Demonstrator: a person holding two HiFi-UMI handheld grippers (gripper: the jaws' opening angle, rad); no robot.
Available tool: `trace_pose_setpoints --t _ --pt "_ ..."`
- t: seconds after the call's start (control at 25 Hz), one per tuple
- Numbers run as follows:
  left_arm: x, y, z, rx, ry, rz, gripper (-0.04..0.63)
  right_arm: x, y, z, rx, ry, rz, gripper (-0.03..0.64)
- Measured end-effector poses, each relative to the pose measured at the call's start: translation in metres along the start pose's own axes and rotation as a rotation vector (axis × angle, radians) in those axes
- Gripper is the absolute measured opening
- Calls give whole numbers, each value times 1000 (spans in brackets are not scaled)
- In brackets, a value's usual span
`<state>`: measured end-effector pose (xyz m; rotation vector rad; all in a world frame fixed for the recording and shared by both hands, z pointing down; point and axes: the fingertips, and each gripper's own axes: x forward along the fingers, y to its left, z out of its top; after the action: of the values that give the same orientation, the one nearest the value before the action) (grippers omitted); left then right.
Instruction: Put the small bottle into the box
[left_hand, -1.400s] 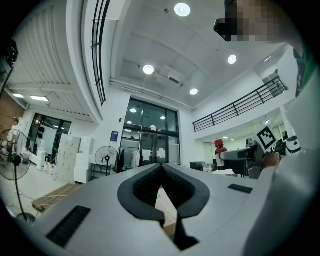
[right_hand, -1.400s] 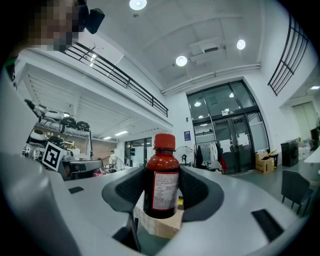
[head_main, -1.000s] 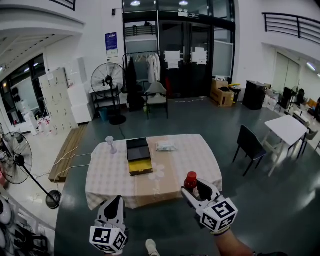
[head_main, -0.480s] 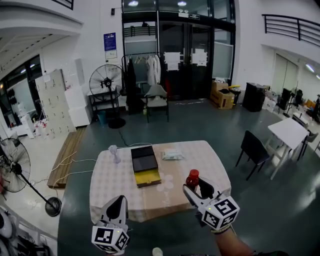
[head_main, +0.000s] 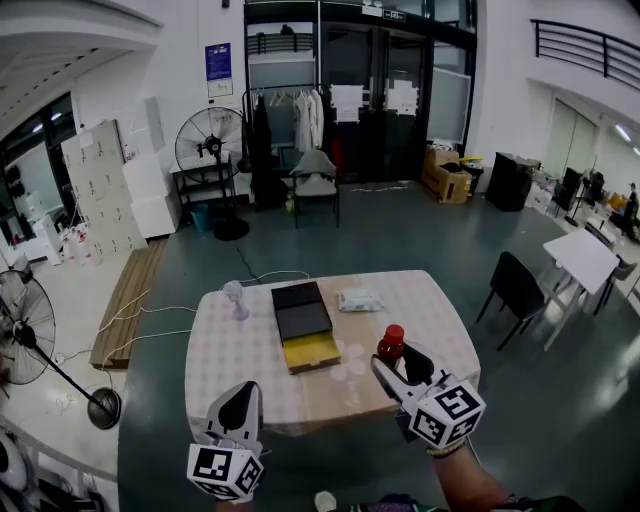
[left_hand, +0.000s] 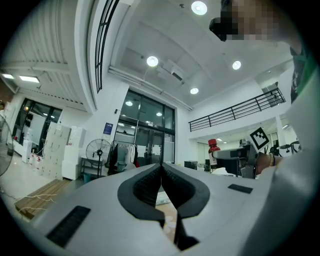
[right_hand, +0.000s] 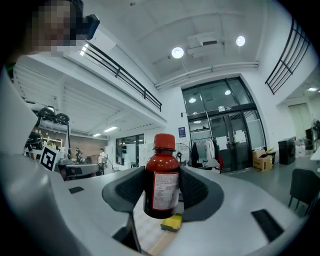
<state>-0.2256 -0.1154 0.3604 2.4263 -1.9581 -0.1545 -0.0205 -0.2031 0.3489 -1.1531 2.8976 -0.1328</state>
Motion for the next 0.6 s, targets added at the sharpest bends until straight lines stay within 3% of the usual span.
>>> trace_pose_setpoints --t 0.6 --pt "37 41 -38 -38 41 3 23 70 -9 -56 24 121 54 217"
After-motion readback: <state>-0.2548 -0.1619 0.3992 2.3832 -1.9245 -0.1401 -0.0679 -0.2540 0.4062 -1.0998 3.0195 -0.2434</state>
